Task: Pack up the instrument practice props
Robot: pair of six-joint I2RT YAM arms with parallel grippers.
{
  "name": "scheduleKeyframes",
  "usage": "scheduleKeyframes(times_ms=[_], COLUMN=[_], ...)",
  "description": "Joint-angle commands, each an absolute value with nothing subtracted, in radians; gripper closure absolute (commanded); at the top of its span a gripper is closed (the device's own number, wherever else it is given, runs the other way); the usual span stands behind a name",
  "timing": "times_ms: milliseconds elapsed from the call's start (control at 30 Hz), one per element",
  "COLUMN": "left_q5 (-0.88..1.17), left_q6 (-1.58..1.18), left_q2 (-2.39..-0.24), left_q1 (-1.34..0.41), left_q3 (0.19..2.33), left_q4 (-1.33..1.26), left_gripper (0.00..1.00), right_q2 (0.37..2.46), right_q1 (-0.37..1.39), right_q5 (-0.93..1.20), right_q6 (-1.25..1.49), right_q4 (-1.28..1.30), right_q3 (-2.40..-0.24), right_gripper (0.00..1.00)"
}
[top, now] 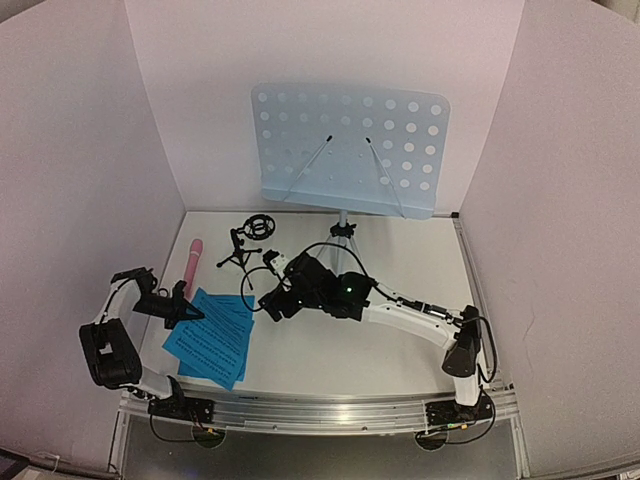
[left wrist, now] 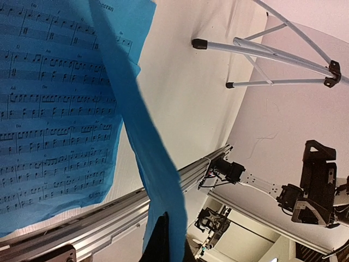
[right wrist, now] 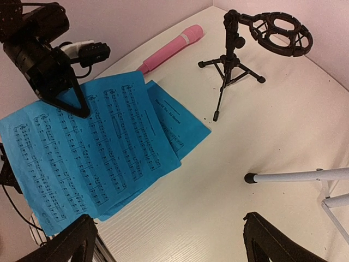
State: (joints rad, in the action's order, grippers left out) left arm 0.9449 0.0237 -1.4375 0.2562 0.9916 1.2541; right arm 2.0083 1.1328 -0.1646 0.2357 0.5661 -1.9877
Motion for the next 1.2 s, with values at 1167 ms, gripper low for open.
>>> scheduleKeyframes(times_ms=[1167], left_q5=[0.725], left_q6=[-0.357], left_q2=[-1.556], left_q1=[0.304], left_q3=[0.890], left_q4=[0.876], left_gripper=[1.00], right_q2=[1.962], right_q1=[1.131], right_q5=[-0.146], right_q6=[0.197], right_q4=[0.531], right_q3=[-1.907], right_gripper=[0.08])
